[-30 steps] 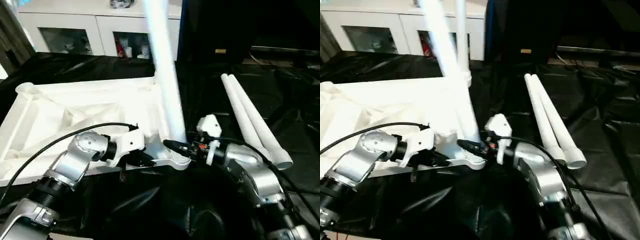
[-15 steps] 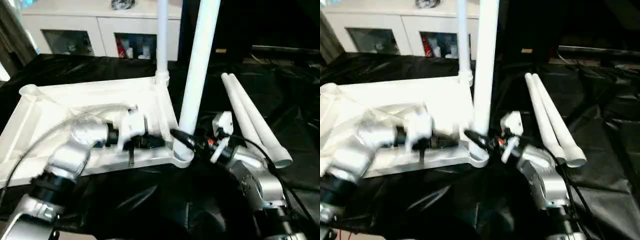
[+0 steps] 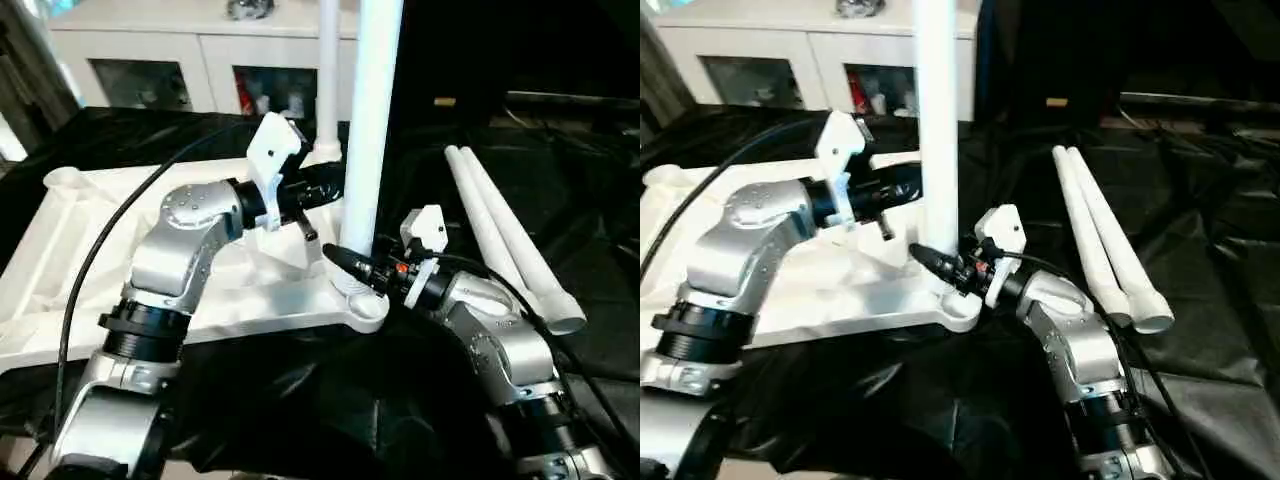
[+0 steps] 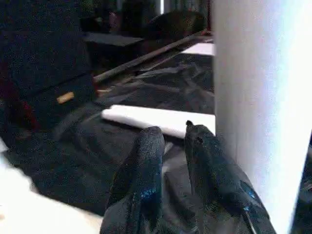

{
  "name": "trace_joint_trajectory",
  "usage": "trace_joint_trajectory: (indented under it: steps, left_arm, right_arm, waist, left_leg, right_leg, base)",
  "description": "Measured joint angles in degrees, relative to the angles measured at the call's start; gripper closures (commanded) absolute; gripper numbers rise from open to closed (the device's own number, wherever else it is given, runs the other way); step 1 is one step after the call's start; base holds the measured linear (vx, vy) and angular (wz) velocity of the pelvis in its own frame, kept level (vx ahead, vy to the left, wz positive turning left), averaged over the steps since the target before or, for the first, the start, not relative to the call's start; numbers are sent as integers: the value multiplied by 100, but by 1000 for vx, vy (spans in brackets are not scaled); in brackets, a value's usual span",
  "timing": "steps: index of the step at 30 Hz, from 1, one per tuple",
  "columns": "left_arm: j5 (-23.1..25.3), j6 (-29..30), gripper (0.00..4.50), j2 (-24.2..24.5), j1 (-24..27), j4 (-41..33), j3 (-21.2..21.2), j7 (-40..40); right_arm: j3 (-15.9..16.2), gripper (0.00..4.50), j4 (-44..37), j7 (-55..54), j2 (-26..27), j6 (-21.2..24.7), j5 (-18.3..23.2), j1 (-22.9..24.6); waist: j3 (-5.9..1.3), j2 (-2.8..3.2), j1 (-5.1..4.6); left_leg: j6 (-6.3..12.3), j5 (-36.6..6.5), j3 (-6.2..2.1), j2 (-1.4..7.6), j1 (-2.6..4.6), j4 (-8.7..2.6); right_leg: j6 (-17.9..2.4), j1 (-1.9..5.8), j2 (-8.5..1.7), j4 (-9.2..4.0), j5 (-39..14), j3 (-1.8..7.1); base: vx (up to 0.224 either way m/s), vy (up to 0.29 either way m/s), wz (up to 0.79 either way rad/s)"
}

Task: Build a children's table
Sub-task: Insert table leg to table base

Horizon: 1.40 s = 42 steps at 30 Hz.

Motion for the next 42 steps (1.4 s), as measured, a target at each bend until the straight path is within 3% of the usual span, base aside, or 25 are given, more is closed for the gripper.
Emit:
trace_joint_trajectory:
  steps: [3,11,17,21,25,31,42]
  left_arm:
    - [-168,138,351,-110,-64,-352,-88,-7]
    - [-207,140,351,-103,-118,-444,-101,62]
    - [36,-42,351,135,-124,-330,-117,211]
    - [511,-605,334,857,-76,105,-231,34]
    - [504,-653,314,1461,464,233,-625,-1135]
    - [597,-886,311,1518,744,579,-1380,-1924]
    - [1019,-1295,311,1404,728,1314,-1492,-1732]
  right_arm:
    - [46,261,47,-45,1,5,-31,-10]
    - [60,261,50,-117,-42,30,-80,-20]
    - [114,261,69,-125,-77,137,-169,-27]
    - [87,261,-20,-190,-327,493,-178,-55]
    - [69,261,-248,-160,-608,1125,-157,-179]
    - [212,261,-439,-94,-660,1712,-155,-299]
    - [314,261,-837,-113,-645,2020,-55,-97]
  waist:
    - [0,0,3]
    - [0,4,-13]
    - [0,4,-27]
    - [0,4,-36]
    - [-1,5,-17]
    - [1,1,31]
    - [0,1,-14]
  left_leg:
    - [2,-1,-1,0,-1,0]
    - [-3,6,-2,2,1,1]
    - [-2,5,-4,2,1,3]
    - [-3,6,-9,3,4,4]
    - [-3,6,-9,2,8,4]
    - [-6,5,-9,3,7,19]
    - [-35,-7,-9,5,11,22]
  right_leg:
    - [0,-1,0,1,0,-2]
    - [1,3,1,15,1,-2]
    - [1,3,1,15,1,-3]
    - [2,3,4,16,1,-5]
    - [3,2,3,12,1,-4]
    - [2,3,2,25,1,-4]
    - [5,6,2,30,6,-2]
  base:
    - [0,0,0]
    - [0,0,0]
    - [0,0,0]
    - [0,0,0]
    - [0,0,0]
    - [0,0,0]
    - [0,0,0]
